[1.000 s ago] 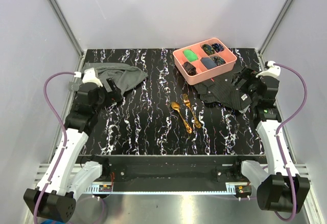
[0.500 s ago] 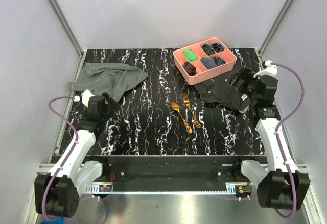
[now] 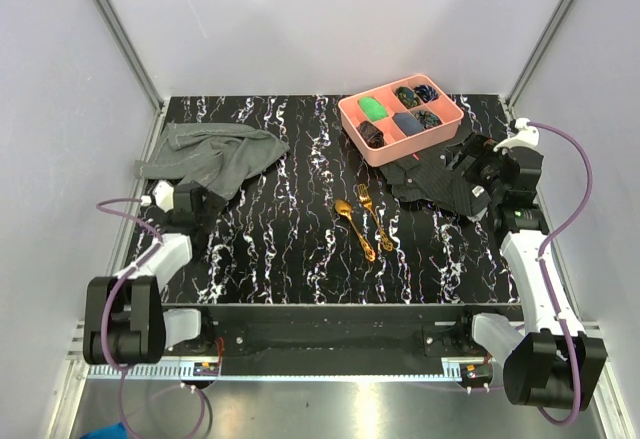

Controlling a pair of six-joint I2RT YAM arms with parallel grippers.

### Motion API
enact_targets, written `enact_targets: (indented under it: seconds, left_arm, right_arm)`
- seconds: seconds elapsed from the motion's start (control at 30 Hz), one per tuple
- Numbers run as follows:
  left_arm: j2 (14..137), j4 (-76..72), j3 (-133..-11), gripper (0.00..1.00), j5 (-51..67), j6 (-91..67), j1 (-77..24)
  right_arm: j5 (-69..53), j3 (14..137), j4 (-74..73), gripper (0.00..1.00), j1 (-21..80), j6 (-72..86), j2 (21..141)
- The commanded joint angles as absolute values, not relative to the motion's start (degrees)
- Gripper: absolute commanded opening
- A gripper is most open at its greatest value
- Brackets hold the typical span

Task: Fold the napkin, place the utensils inside, and roll it up
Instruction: Move the napkin to the centre of the board

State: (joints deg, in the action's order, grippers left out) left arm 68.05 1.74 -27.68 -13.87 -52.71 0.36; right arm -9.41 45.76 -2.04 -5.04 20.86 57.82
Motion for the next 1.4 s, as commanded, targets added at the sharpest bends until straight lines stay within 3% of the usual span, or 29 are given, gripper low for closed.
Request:
enact_targets:
  seconds: [0.0,0.2,0.37,0.8,0.9,1.1,1.37]
  left_arm:
    - [73.29,-7.99,-27.33,0.89,-11.87,-55.98,3.15]
    - [80.68,-11.60,-30.23,0.75,-9.23,-55.11,4.39]
    - [83.05,-11.78,-32.61,0.52,-9.49,-53.27,4.39]
    - [86.48,-12.74,-35.77,0.40,-11.78,-48.69,4.40]
    - [87.71,-13.27,-36.73,0.31,-11.08,-48.25,4.39]
    - [89.73,-14.06,-38.67,0.00,-9.41,-46.94,4.39]
    - [85.44,-18.02,-37.18,0.00,-6.50,-43.60,0.28]
  right_arm:
    - [-10.99,48.78,-1.23,1.00,-5.10,21.36,57.92]
    - [-11.07,49.13,-1.41,1.00,-5.10,20.83,58.62]
    - [-11.25,49.48,-1.23,1.00,-5.10,20.92,59.24]
    - [-13.01,49.92,-1.32,1.00,-5.10,21.01,60.21]
    - [-13.36,49.92,-1.32,1.00,-5.10,20.92,60.12]
    - [-13.71,50.01,-1.41,1.00,-5.10,20.74,60.29]
    - [-14.76,50.62,-1.84,1.00,-5.10,20.92,60.64]
